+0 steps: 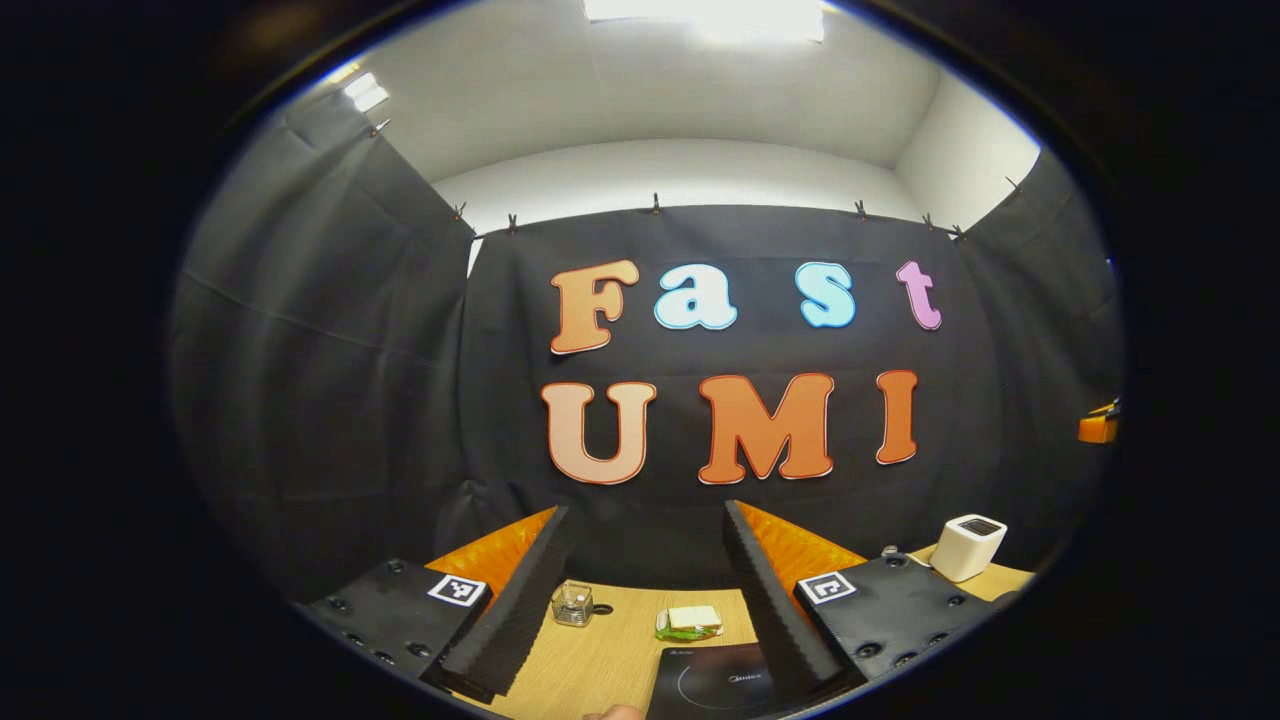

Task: First push the handle of the pot to place it horizontally, then grasp the pot with both hands and set it on the induction cooktop.

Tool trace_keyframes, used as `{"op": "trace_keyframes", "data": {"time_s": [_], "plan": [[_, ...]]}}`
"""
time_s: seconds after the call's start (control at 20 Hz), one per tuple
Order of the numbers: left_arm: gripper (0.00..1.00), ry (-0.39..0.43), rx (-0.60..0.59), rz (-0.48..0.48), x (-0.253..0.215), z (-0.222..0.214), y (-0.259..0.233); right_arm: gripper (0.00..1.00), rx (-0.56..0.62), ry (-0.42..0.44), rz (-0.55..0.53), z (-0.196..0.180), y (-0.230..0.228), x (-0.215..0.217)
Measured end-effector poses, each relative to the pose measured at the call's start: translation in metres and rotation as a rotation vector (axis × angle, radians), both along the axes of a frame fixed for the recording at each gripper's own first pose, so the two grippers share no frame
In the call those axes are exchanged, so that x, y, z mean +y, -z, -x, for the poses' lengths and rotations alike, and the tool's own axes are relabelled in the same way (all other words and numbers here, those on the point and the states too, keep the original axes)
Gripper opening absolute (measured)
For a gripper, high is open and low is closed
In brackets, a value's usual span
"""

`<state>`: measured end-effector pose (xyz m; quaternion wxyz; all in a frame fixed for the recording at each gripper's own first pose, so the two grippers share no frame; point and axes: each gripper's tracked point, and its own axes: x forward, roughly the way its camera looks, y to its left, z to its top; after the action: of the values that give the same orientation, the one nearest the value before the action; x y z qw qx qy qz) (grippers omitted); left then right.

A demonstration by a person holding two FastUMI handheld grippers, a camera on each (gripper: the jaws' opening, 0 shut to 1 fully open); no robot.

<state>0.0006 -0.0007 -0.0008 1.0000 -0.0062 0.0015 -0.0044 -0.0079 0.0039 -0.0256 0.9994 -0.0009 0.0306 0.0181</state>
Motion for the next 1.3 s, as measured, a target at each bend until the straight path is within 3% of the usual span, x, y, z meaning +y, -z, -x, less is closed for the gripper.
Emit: {"op": "trace_keyframes", "data": {"time_s": [0.25, 0.65, 0.85, 1.3], "plan": [[0.98, -0.006, 0.014, 0.008, 0.0, 0.001, 0.003, 0.22, 0.061, -0.023, 0.021, 0.01, 0.031, 0.009], [0.99, -0.01, 0.033, 0.024, -0.002, 0.002, 0.006, 0.04, 0.188, -0.023, 0.054, 0.02, 0.107, 0.019], [0.99, -0.008, 0.034, 0.024, -0.002, 0.003, 0.005, 0.03, 0.24, 0.014, 0.096, 0.022, 0.15, 0.017], [0.98, -0.031, 0.054, 0.022, 0.001, 0.005, 0.006, 0.03, 0.511, -0.065, 0.061, 0.057, 0.264, 0.039]]}}
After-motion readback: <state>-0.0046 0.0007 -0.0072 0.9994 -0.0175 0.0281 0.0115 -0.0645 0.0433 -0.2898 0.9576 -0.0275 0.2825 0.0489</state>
